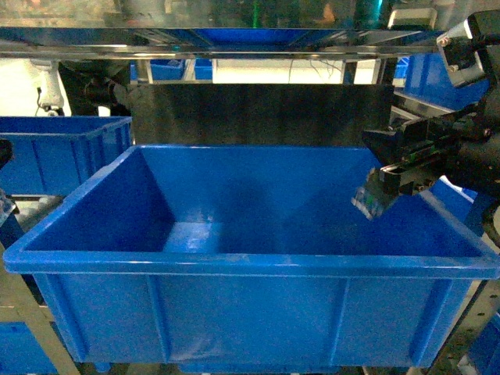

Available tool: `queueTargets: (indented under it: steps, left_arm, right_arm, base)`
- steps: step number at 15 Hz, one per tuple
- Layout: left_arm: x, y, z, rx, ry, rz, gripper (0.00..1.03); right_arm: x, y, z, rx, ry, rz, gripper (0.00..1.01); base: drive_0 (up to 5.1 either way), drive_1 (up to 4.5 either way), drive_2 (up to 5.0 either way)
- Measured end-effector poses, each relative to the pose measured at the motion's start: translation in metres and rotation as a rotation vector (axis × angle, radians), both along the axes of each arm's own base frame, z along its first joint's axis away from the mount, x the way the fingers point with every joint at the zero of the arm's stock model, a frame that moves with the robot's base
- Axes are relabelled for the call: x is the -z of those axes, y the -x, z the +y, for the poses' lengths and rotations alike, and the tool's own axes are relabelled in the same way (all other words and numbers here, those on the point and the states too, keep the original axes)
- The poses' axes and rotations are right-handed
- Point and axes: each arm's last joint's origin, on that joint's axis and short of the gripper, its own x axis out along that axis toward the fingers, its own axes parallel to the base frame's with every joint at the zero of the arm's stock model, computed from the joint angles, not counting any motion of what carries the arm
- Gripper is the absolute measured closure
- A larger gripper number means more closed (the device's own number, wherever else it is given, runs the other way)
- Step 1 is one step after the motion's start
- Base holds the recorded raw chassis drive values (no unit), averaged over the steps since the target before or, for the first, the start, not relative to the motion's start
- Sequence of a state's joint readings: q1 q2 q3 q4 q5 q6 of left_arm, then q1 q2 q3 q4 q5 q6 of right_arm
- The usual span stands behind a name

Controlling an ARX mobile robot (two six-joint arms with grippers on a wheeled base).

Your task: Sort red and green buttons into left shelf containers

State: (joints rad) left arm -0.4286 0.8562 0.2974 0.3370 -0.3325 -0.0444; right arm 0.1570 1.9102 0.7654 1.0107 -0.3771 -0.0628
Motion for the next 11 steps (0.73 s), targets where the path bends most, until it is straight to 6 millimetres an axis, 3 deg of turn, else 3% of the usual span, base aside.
queueTargets:
  steps: [9, 10, 11]
  left_arm:
    - [0.0000, 0.0000, 0.0000, 0.000, 0.000, 0.000, 0.75]
    - [0.0000, 0.0000, 0.0000, 0.000, 0.000, 0.000, 0.75]
    - [0.0000, 0.0000, 0.0000, 0.000, 0.000, 0.000, 0.75]
  right_arm:
    - [0.0000, 0.0000, 0.0001, 0.000, -0.002, 0.001, 0.19]
    - [0.0000, 0.0000, 0.0001, 0.000, -0.002, 0.001, 0.07]
    - [0.0000, 0.0000, 0.0001, 0.000, -0.002, 0.002, 0.02]
  base:
    - [0.0, 0.00, 0.0]
    - [0.0, 0.00, 0.0]
    - [0.0, 0.00, 0.0]
